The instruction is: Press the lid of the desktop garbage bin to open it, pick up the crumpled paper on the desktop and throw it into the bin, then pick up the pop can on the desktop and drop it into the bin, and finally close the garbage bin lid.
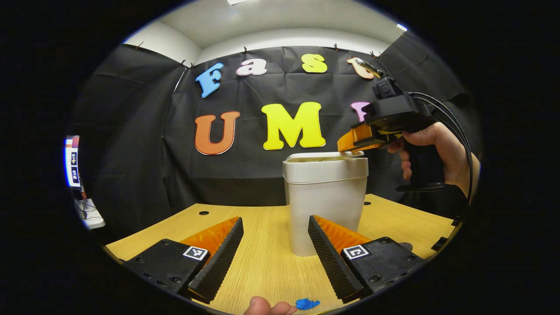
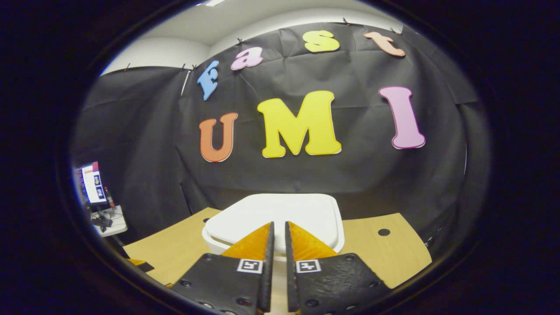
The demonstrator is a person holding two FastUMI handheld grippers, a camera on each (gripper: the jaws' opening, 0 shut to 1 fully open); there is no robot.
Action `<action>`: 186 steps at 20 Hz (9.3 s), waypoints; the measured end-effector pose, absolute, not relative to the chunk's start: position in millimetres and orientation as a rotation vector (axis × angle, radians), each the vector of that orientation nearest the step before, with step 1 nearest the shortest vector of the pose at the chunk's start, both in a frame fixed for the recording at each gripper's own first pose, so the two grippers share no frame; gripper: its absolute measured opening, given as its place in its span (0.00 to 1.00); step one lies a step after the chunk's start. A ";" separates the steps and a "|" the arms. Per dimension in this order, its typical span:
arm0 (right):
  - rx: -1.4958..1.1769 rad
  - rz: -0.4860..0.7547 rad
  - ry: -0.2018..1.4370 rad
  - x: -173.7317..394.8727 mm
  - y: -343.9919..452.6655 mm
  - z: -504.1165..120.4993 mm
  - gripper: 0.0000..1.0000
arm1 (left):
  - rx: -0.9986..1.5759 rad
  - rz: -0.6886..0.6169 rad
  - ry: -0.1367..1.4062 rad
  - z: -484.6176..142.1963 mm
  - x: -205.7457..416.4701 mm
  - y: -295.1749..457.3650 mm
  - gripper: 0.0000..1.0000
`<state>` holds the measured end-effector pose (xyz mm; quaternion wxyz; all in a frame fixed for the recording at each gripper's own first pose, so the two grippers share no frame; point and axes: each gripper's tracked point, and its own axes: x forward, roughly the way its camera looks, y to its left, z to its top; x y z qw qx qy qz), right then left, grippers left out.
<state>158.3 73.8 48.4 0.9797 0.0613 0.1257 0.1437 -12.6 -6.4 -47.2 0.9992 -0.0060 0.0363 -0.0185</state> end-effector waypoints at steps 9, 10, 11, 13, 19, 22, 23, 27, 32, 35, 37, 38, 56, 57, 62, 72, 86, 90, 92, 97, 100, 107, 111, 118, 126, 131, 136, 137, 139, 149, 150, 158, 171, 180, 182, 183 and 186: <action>0.078 0.254 0.074 130.4 57.8 92.2 0.96 | -0.014 -0.034 0.058 -40.4 -14.4 -6.6 0.96; 0.076 0.251 0.064 125.5 56.0 92.7 0.97 | -0.013 -0.034 0.058 -40.5 -14.3 -6.3 0.96; 0.070 0.241 0.052 117.5 52.0 91.5 0.96 | -0.012 -0.034 0.058 -40.5 -15.3 -6.9 0.96; 0.065 0.223 0.026 101.9 43.0 88.0 0.97 | -0.009 -0.035 0.052 -38.3 -16.8 -6.5 0.96; 0.045 0.184 -0.002 52.2 22.9 64.6 0.97 | -0.020 -0.055 0.047 -38.6 -16.7 -16.2 0.96; 0.059 0.175 0.011 34.7 12.8 50.7 0.97 | -0.022 -0.055 0.056 -41.3 -18.7 -18.2 0.96; 0.062 0.167 0.015 29.2 8.8 44.2 0.97 | -0.026 -0.057 0.061 -43.2 -20.2 -19.5 0.96; 0.055 0.155 0.026 10.3 -1.8 19.2 0.97 | -0.033 -0.063 0.096 -58.4 -31.9 -25.4 0.96; 0.058 0.117 0.018 -18.4 -25.0 -4.2 0.97 | -0.050 -0.069 0.155 -85.3 -49.0 -32.9 0.96; 0.046 0.103 0.014 -32.8 -35.8 -16.5 0.97 | -0.059 -0.063 0.186 -104.3 -57.7 -32.3 0.96; 0.048 0.103 0.016 -38.8 -37.9 -24.5 0.97 | -0.061 -0.058 0.215 -121.4 -65.0 -33.1 0.96; 0.048 0.108 0.021 -40.6 -37.5 -28.4 0.97 | -0.066 -0.059 0.240 -131.5 -69.4 -35.1 0.96; 0.108 0.100 0.120 -47.0 -50.1 -86.3 0.97 | -0.093 -0.037 0.463 -236.9 -97.4 -47.7 0.97; 0.115 0.103 0.120 -47.8 -48.8 -87.9 0.97 | -0.093 -0.038 0.475 -240.4 -97.8 -48.7 0.97; 0.117 0.110 0.133 -46.0 -46.2 -92.7 0.96 | -0.078 -0.049 0.485 -244.9 -99.8 -54.1 0.96; 0.112 0.116 0.133 -48.9 -43.6 -94.6 0.96 | -0.050 -0.015 0.488 -246.5 -100.2 -48.5 0.45; 0.044 0.177 0.133 -67.0 0.1 -103.4 0.96 | -0.080 -0.029 0.386 -202.7 -86.1 -50.9 0.33; 0.031 0.166 0.165 -68.4 11.0 -121.0 0.96 | -0.110 -0.011 0.342 -179.3 -78.2 -43.3 0.33; 0.034 0.158 0.186 -68.4 14.1 -131.1 0.96 | -0.116 -0.004 0.318 -168.8 -73.9 -38.1 0.33; 0.021 0.136 0.249 -65.1 18.4 -157.2 0.96 | -0.128 0.000 0.286 -155.3 -66.6 -29.4 0.33; 0.019 0.129 0.291 -61.6 19.2 -172.7 0.96 | -0.143 -0.005 0.278 -149.1 -64.1 -26.8 0.33; 0.040 0.128 0.448 -61.9 24.7 -220.3 0.96 | -0.149 -0.005 0.239 -133.1 -56.5 -18.2 0.33; 0.069 0.127 0.513 -60.8 25.4 -233.4 0.94 | -0.145 -0.009 0.235 -131.4 -55.3 -17.8 0.33; 0.090 0.117 0.566 -59.0 24.6 -245.5 0.94 | -0.139 -0.016 0.208 -115.6 -49.3 -15.0 0.33; 0.125 0.116 0.556 -56.6 15.5 -230.1 0.81 | -0.130 -0.021 0.126 -72.4 -18.9 -1.9 0.33; 0.147 0.134 0.516 -53.5 7.5 -214.3 0.80 | -0.117 -0.029 0.056 -17.1 13.5 1.1 0.33; 0.101 0.109 0.447 -39.0 -23.1 -186.1 0.81 | -0.071 -0.052 -0.030 38.7 57.0 -8.6 0.32; 0.102 0.103 0.436 -37.9 -28.4 -182.3 0.81 | -0.070 -0.066 -0.041 46.6 67.6 -12.9 0.32; 0.109 0.096 0.423 -34.9 -34.1 -177.1 0.81 | -0.067 -0.070 -0.056 59.5 88.7 -19.4 0.32; 0.129 0.062 0.394 -22.5 -55.7 -168.7 0.81 | -0.049 -0.156 -0.008 62.2 173.5 -67.3 0.32; 0.131 0.059 0.391 -21.6 -58.5 -167.2 0.81 | -0.051 -0.173 0.000 60.0 177.0 -74.1 0.36; 0.136 0.056 0.383 -16.6 -63.1 -165.8 0.80 | -0.082 -0.173 0.009 57.5 176.1 -77.9 1.00; 0.066 0.123 0.330 -7.8 -32.4 -119.8 0.80 | -0.104 -0.128 -0.023 63.1 122.6 -21.3 1.00; 0.052 0.248 0.248 35.4 12.1 -21.1 0.80 | -0.051 -0.064 -0.044 50.4 75.8 20.2 0.99; 0.071 0.274 0.246 48.1 20.6 -3.1 0.81 | -0.045 -0.062 -0.024 40.6 66.6 23.1 0.99; 0.072 0.280 0.243 56.4 23.5 6.6 0.81 | -0.046 -0.066 -0.015 36.4 62.0 23.2 1.00; 0.057 0.280 0.209 82.2 28.9 40.7 0.80 | -0.053 -0.068 -0.001 25.8 49.1 24.9 1.00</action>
